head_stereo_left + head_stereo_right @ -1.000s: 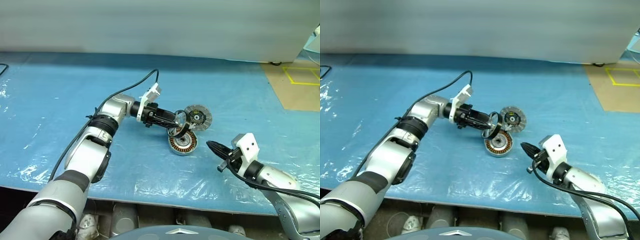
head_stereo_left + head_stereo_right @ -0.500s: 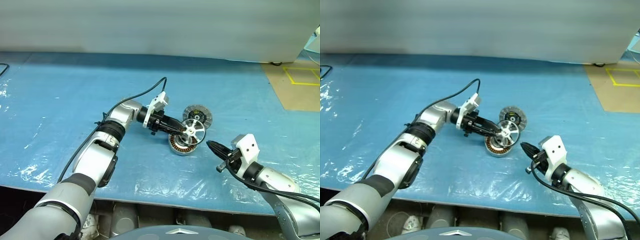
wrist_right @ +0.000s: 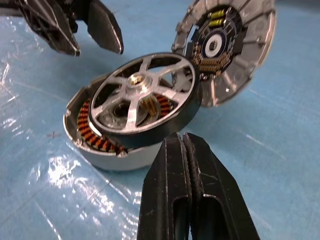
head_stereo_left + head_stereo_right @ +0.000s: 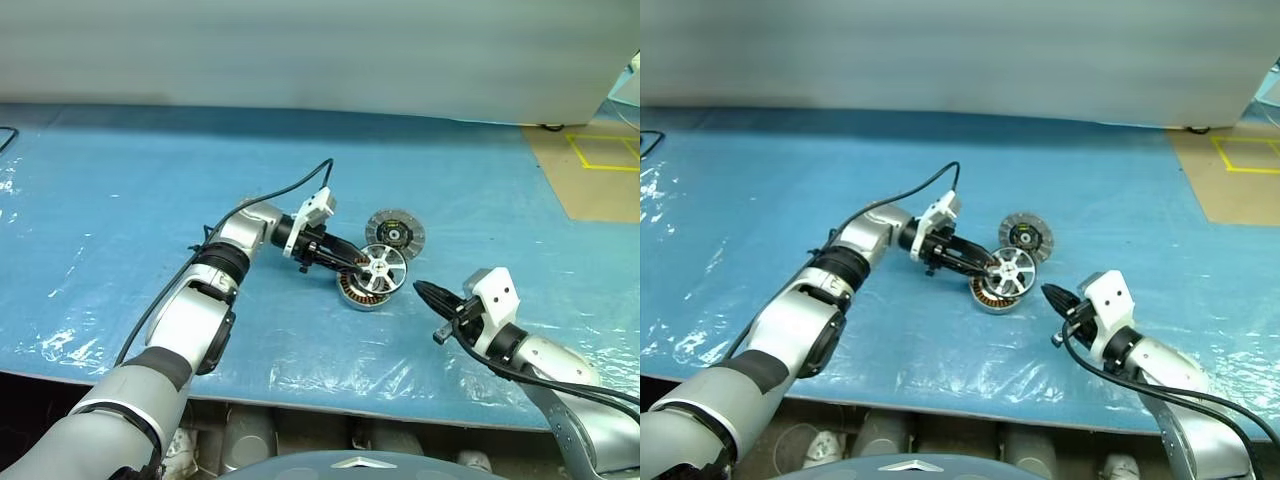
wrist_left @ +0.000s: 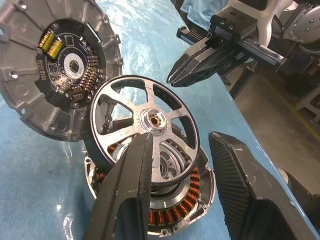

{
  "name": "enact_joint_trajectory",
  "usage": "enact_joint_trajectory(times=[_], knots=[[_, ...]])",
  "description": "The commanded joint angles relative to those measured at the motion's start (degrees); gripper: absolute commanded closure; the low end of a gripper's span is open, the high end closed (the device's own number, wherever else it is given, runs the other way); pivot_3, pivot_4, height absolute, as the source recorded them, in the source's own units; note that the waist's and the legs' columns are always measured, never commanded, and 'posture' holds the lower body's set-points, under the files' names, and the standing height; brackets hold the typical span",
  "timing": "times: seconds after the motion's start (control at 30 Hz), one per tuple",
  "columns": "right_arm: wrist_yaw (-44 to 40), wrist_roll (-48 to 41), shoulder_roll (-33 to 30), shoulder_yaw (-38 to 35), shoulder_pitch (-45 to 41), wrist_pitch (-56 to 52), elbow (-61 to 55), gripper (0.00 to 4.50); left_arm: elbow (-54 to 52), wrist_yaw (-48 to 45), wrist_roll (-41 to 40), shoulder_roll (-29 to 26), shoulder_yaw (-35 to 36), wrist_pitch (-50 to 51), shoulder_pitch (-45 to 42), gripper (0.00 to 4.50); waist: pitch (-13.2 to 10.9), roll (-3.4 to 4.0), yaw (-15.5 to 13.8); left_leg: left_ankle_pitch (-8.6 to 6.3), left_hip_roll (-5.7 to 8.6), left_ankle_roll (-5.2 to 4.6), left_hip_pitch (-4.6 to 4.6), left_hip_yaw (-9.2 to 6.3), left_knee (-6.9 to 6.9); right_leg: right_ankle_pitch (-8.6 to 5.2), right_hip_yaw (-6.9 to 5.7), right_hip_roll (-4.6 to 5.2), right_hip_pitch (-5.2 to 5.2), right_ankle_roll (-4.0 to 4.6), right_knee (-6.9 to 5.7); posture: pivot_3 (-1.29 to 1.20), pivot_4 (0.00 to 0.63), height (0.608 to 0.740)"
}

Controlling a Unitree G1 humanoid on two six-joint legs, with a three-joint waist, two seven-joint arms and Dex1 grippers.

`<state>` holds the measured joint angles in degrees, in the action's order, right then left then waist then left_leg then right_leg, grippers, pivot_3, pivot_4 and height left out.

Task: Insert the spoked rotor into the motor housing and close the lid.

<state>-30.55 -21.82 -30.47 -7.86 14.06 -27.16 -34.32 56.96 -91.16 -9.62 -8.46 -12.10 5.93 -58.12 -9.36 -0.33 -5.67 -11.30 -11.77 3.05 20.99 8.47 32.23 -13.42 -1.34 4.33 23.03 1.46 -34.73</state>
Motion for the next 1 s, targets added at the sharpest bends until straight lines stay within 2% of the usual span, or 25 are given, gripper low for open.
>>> enact_joint_trajectory(times=[0.03, 0.47, 0.57, 0.77, 1.0], knots=[[0.7, -1.2, 0.8, -0.6, -1.8, 0.5, -2.5, 4.50, -3.6, 0.6, -1.9, -0.2, 3.0, -1.3, 0.4, 2.65, 0.0, 0.00, 0.0, 0.00, 0.00, 0.00, 0.00, 0.00, 0.00, 0.00, 0.00, 0.00, 0.00, 0.00, 0.00, 0.00, 0.150, 0.740], [-0.1, -1.0, 0.9, 3.2, -6.5, -0.4, -1.1, 4.50, -10.5, 6.2, -2.0, -3.7, 6.5, -5.0, 8.1, 2.65, 0.0, 0.01, 0.1, 0.00, -0.01, 0.00, 0.00, 0.00, 0.00, 0.00, 0.00, 0.00, 0.00, 0.01, -0.01, 0.00, 0.150, 0.740], [-0.4, -1.3, 1.1, 4.5, -7.5, -0.8, -1.4, 3.88, -11.7, 7.5, -2.5, -4.1, 6.9, -4.9, 9.8, 2.65, 0.0, 0.01, 0.1, 0.00, -0.02, 0.00, 0.00, 0.00, 0.00, 0.00, 0.00, 0.00, 0.00, 0.01, -0.01, 0.00, 0.150, 0.740], [-0.1, 0.8, 0.7, 7.5, -9.3, -1.8, -0.7, 1.90, -15.4, 10.5, -4.2, -5.0, 8.7, -4.7, 13.4, 2.65, 0.0, 0.01, 0.1, 0.00, -0.03, 0.00, 0.00, 0.00, 0.00, -0.01, 0.00, 0.00, 0.01, 0.02, -0.01, 0.00, 0.150, 0.740], [0.5, 5.1, 0.6, 9.3, -11.9, 0.2, 3.1, 1.90, -22.0, 11.6, -6.6, -6.8, 11.2, -7.6, 19.2, 2.65, 0.0, 0.02, 0.2, 0.00, -0.03, 0.01, -0.01, 0.01, 0.00, -0.01, 0.01, 0.00, 0.01, 0.03, -0.02, 0.00, 0.150, 0.740]])
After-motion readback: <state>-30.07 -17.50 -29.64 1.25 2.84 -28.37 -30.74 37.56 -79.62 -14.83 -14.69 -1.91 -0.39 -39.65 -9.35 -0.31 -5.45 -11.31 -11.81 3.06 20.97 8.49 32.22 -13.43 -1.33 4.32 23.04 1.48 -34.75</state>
